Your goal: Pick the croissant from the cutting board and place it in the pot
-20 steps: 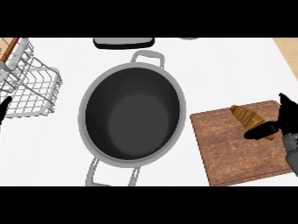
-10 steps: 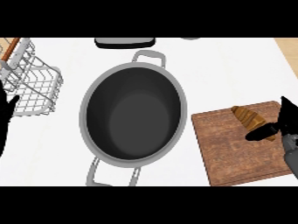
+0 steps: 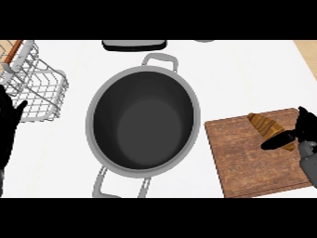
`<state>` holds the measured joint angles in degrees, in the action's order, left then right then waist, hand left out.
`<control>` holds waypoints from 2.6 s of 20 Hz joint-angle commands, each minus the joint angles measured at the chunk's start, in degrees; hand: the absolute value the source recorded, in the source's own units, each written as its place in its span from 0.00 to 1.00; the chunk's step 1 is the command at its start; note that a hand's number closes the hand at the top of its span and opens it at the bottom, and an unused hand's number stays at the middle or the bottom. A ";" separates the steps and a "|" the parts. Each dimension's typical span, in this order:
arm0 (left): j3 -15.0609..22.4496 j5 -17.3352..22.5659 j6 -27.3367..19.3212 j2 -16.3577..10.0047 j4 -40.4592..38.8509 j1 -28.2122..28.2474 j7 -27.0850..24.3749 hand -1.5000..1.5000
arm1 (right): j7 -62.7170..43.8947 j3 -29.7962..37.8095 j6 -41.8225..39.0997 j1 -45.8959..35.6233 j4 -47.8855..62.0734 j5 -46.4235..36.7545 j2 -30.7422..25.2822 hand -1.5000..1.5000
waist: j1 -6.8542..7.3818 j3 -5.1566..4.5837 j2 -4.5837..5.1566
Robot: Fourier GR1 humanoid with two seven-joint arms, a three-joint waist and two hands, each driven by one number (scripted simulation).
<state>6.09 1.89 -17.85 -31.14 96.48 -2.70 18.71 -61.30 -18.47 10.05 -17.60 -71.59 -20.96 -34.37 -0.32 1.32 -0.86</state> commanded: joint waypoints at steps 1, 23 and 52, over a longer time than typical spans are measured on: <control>-0.21 1.90 1.34 1.08 -7.69 2.77 4.15 0.50 | -3.11 1.39 -0.13 -0.33 1.92 0.31 0.78 0.00 | 0.11 -1.36 1.23; -3.14 -2.54 3.98 5.31 -9.24 -0.08 6.02 0.50 | 8.57 3.75 3.15 0.90 11.40 -11.69 5.48 1.00 | 0.51 -1.31 0.76; -7.20 -3.21 6.68 5.99 -12.11 1.14 2.63 0.50 | 32.07 1.71 10.87 21.87 -60.73 -18.81 -11.15 1.00 | -2.22 -1.30 -0.09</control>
<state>-1.27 -1.35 -11.62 -25.05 82.72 -2.32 21.24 -30.62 -20.28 17.94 2.24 -121.57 -41.49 -44.62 -2.62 -0.04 -0.87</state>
